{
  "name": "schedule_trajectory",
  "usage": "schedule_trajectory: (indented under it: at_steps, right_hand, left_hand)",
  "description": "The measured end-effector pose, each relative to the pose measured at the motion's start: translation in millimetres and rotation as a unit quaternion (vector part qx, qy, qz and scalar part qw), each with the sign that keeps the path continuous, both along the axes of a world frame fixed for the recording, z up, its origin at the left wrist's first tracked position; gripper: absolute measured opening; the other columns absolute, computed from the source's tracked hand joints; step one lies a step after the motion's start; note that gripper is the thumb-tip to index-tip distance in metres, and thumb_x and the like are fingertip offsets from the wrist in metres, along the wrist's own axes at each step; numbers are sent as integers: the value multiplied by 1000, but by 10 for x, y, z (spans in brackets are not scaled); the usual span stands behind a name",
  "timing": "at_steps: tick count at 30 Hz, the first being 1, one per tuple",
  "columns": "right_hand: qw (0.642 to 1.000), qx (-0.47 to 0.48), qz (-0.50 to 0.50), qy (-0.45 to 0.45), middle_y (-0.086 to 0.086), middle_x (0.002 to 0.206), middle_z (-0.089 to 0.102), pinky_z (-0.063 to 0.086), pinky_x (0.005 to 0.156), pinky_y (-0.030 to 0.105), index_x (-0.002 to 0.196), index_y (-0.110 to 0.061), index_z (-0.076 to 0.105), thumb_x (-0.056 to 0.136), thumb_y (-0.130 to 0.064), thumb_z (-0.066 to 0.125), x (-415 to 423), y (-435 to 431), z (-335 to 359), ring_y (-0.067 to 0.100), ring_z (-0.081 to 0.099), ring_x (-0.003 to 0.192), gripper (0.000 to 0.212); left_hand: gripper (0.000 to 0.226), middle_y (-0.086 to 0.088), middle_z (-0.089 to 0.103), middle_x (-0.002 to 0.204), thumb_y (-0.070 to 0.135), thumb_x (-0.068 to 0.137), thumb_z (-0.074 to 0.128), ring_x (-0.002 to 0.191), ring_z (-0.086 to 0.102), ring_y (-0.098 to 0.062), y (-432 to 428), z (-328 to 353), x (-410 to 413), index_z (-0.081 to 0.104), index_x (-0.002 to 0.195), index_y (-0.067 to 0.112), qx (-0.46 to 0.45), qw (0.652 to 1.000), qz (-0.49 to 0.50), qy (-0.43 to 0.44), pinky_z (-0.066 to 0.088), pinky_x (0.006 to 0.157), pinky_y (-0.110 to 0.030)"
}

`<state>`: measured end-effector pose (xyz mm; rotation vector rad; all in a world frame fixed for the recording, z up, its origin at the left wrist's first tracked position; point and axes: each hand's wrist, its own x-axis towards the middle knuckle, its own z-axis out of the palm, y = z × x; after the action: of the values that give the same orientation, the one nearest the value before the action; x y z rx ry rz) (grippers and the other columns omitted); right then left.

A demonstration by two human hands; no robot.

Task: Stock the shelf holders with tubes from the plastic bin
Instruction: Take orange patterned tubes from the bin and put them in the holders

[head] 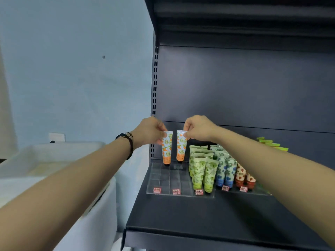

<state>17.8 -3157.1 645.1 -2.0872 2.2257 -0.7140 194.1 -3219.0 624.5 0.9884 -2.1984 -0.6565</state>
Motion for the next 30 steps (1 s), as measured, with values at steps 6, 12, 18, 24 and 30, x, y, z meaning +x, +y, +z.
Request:
schedule_trajectory:
  at_steps: [6, 12, 18, 24, 30]
  right_hand:
    - [996, 12, -83, 5, 5, 98, 73, 57, 83, 41, 82, -9, 72, 82, -6, 59, -75, -412, -274, 25, 67, 96, 14]
    - [995, 15, -102, 7, 8, 97, 73, 58, 82, 46, 83, -6, 73, 78, -3, 54, -155, -559, -429, 28, 69, 94, 20]
    - [993, 17, -114, 15, 2, 94, 72, 58, 81, 42, 79, -14, 74, 81, -6, 60, -206, -603, -468, 23, 67, 91, 16]
    - [994, 18, -108, 2, -2, 94, 72, 56, 81, 39, 72, -24, 71, 83, -14, 68, -235, -617, -576, 19, 66, 92, 16]
    - [992, 26, -126, -10, -1, 95, 71, 57, 83, 40, 78, -18, 74, 82, -11, 67, -287, -620, -573, 21, 66, 92, 11]
  left_hand:
    - [14, -7, 69, 74, 3, 89, 57, 58, 63, -11, -443, -332, -273, 71, 89, 2, -1, 1000, 6, 22, 55, 61, -24]
    - [14, -11, 70, 77, 6, 91, 57, 57, 61, -9, -635, -518, -390, 71, 91, 2, 0, 1000, -3, 18, 51, 50, -14]
    - [14, -8, 67, 74, 6, 91, 57, 56, 61, -9, -691, -602, -504, 70, 92, 1, 12, 1000, -18, 11, 49, 48, -12]
    - [12, -8, 66, 77, 7, 90, 59, 55, 60, -10, -707, -673, -595, 69, 94, 2, 6, 1000, -10, -15, 43, 42, -6]
    - [15, -5, 66, 80, 12, 91, 59, 59, 61, -11, -681, -660, -605, 69, 97, 4, 2, 999, -5, -32, 44, 45, -9]
